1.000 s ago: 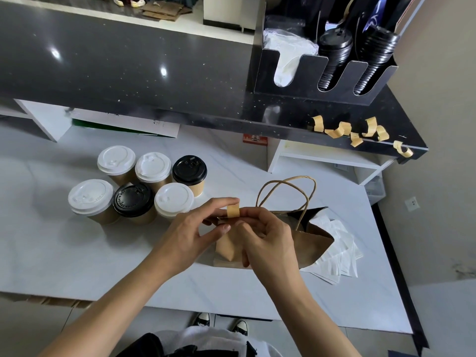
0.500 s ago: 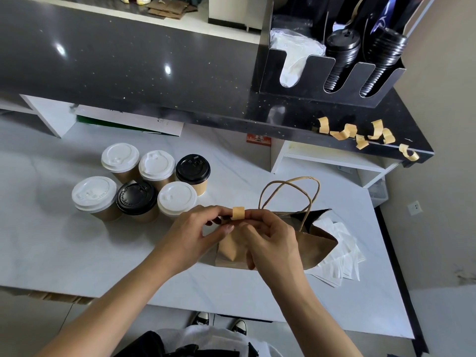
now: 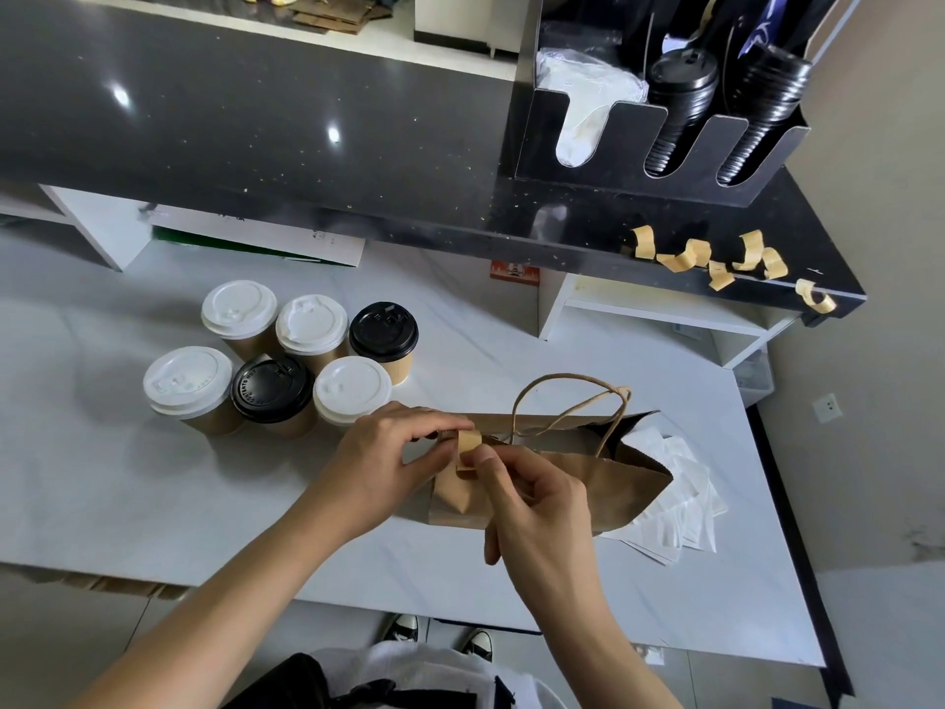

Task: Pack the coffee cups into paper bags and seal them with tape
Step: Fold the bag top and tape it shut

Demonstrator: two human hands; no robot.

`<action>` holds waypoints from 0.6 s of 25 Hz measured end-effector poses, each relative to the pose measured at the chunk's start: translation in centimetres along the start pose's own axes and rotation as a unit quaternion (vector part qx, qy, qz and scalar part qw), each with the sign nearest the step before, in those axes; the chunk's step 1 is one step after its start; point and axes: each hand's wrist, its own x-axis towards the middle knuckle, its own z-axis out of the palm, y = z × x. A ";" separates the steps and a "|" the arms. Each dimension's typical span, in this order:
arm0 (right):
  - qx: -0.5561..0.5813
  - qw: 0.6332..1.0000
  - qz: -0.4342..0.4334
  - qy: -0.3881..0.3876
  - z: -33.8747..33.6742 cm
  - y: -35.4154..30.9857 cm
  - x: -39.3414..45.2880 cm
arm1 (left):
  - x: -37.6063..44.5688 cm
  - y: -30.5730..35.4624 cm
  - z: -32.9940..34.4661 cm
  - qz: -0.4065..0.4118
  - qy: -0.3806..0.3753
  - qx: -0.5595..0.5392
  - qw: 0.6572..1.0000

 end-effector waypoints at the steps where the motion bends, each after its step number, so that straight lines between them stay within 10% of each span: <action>1: 0.004 1.000 -0.001 0.008 0.1 0.2 -0.1 | 0.0 0.0 0.0 0.001 0.001 0.001 1.000; 15: -0.063 0.998 -0.022 -0.008 0.4 3.1 0.4 | 0.5 1.0 -0.9 0.021 -0.013 0.051 0.998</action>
